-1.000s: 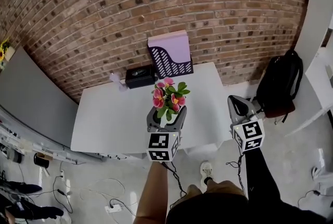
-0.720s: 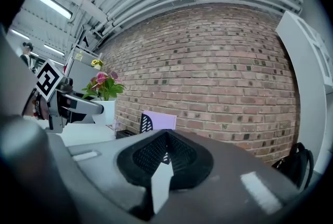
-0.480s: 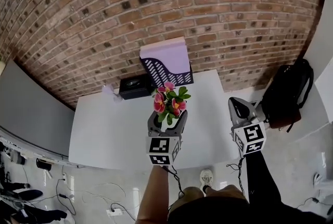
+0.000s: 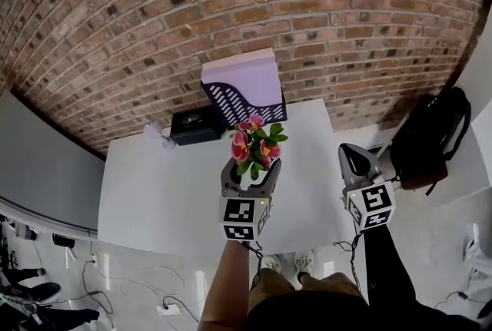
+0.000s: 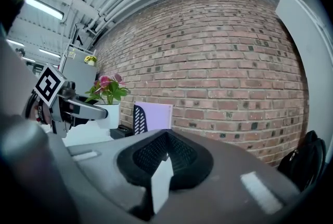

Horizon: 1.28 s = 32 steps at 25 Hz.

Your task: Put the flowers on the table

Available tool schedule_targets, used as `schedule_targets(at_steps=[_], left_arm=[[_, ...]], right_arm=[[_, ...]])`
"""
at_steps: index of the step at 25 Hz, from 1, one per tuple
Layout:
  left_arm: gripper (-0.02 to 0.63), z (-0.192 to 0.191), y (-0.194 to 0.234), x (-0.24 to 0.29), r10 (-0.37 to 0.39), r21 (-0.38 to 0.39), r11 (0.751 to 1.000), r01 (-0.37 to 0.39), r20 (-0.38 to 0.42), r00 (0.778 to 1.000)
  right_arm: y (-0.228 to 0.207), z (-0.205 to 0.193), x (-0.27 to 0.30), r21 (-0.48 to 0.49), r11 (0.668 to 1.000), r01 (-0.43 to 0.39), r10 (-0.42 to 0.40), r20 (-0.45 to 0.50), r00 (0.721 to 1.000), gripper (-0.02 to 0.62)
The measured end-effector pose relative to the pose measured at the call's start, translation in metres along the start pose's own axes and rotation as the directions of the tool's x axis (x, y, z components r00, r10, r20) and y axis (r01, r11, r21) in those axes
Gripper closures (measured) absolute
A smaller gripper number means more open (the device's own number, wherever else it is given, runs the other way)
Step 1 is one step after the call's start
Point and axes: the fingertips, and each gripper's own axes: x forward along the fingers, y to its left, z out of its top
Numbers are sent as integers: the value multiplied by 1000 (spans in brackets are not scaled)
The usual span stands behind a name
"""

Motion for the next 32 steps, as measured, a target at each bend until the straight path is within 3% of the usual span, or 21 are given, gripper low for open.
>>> schedule_targets(at_steps=[12, 26, 32], left_arm=[[264, -46, -4, 48, -76, -7, 997, 76, -36, 996], [264, -162, -10, 89, -109, -90, 991, 96, -164, 980], [264, -187, -9, 98, -123, -117, 988, 101, -195, 973]], right_arm=[[-6, -30, 14, 9, 1000, 19, -19, -76, 997, 595], [-22, -68, 7, -37, 998, 41, -47, -173, 984, 595], [-24, -75, 7, -49, 998, 45, -54, -202, 978, 595]])
